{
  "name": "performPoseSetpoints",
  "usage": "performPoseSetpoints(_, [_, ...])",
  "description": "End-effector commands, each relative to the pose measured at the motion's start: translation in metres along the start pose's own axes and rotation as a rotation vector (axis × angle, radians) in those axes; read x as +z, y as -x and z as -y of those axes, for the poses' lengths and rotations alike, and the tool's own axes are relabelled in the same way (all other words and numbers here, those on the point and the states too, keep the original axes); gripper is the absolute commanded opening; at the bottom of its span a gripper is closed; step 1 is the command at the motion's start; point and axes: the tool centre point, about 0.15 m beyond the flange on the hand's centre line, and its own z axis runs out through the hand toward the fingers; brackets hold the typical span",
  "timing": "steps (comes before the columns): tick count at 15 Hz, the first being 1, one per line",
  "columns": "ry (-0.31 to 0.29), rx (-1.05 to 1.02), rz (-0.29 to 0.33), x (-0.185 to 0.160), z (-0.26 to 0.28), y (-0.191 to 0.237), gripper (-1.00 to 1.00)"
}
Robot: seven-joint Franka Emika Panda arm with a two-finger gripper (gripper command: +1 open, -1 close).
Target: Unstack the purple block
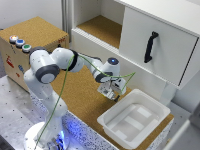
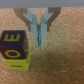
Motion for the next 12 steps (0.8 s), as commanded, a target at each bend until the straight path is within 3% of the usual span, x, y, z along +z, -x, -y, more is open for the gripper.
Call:
performPoseSetpoints(1, [-0.065, -0.098, 0.073, -0.015, 0.068, -0.008, -1.00])
performPoseSetpoints(4, [-0.046, -0.188, 0.154, -0.058, 0.123, 0.027, -1.00])
performPoseSetpoints(6, [-0.072, -0.202, 0.163, -0.071, 0.144, 0.043, -1.00])
performPoseSetpoints(9, [-0.068, -0.187, 0.141, -0.062, 0.143, 0.035, -1.00])
performPoseSetpoints(12, [-0.024, -0.177, 0.094, -0.061, 0.129, 0.021, -1.00])
